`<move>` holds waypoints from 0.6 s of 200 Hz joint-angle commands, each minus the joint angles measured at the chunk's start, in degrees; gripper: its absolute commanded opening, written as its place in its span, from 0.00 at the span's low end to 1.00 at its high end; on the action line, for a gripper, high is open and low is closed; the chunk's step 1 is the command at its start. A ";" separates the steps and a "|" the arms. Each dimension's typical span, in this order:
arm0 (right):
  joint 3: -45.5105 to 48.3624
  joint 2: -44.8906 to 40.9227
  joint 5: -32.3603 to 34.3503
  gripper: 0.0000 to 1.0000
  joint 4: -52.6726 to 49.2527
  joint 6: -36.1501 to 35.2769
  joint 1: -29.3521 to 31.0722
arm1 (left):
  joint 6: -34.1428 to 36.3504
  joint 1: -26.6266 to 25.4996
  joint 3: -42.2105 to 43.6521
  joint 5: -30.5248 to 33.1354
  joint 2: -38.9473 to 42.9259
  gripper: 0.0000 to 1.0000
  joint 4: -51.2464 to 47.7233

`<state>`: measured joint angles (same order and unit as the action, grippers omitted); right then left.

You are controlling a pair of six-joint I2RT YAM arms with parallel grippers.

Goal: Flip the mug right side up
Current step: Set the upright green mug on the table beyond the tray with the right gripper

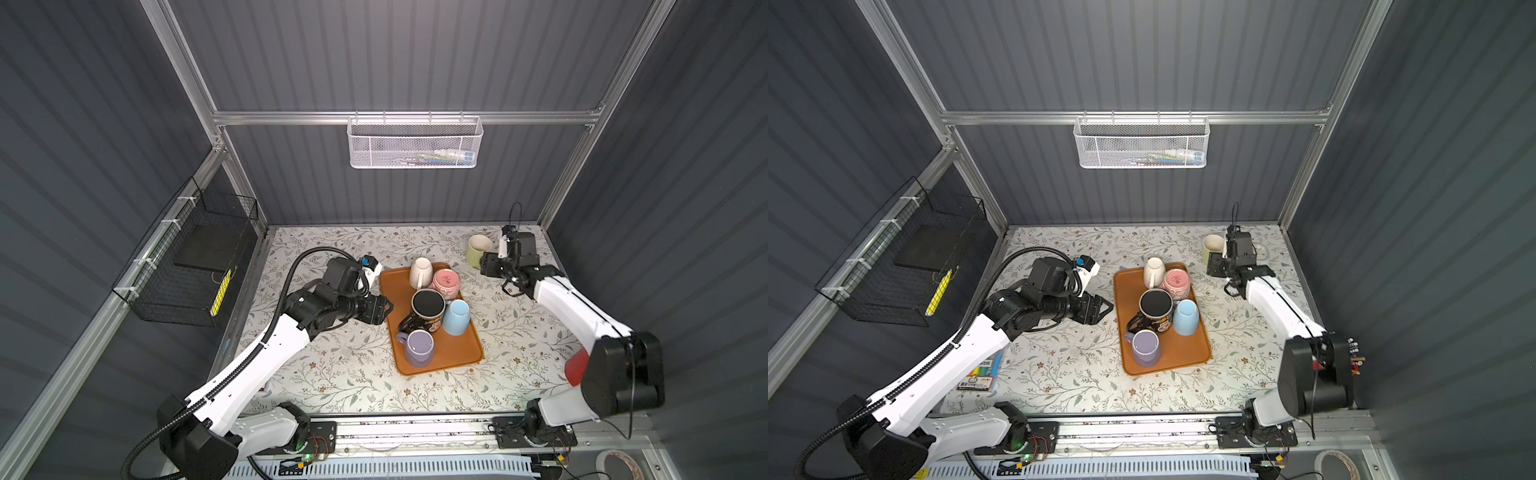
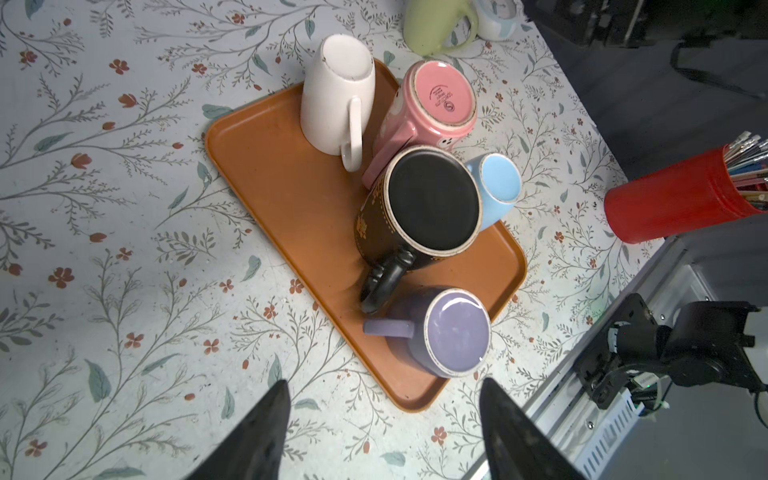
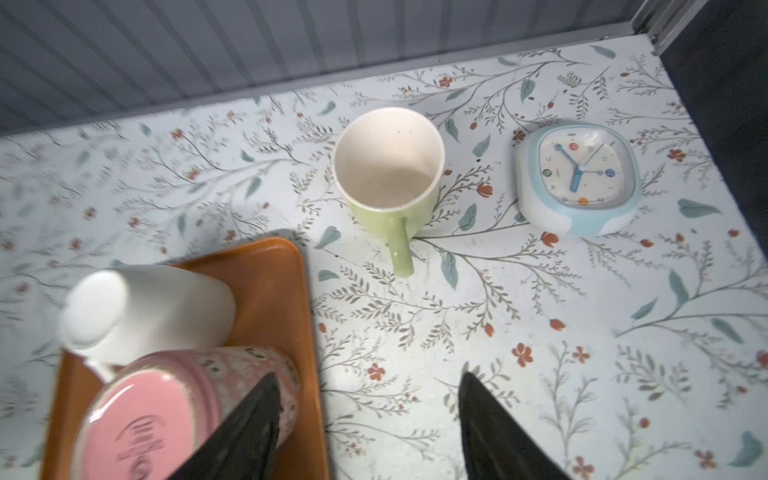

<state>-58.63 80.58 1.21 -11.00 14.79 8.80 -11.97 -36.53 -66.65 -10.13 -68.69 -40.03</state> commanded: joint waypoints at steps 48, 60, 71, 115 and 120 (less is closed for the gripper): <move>25.31 -28.45 -6.97 0.70 16.47 14.16 3.77 | 11.19 -2.61 -5.63 -1.11 -9.53 0.70 -9.63; 28.08 -32.31 -8.08 0.72 16.89 15.24 3.77 | 12.04 -2.99 -6.10 -0.89 -11.14 0.68 -9.63; 30.06 -35.94 -9.18 0.73 16.83 16.37 3.86 | 12.82 -3.57 -6.47 -0.13 -12.45 0.68 -9.63; 35.85 -47.10 -9.68 0.79 14.49 16.92 3.91 | 17.10 -8.54 -9.00 5.37 -17.32 0.67 -8.71; 36.20 -47.92 -9.20 0.80 14.37 16.86 3.95 | 17.42 -9.16 -9.31 6.13 -17.78 0.68 -8.38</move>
<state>-24.34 36.25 -7.77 3.29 31.05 12.43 1.19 -42.78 -73.14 -7.68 -84.73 -48.03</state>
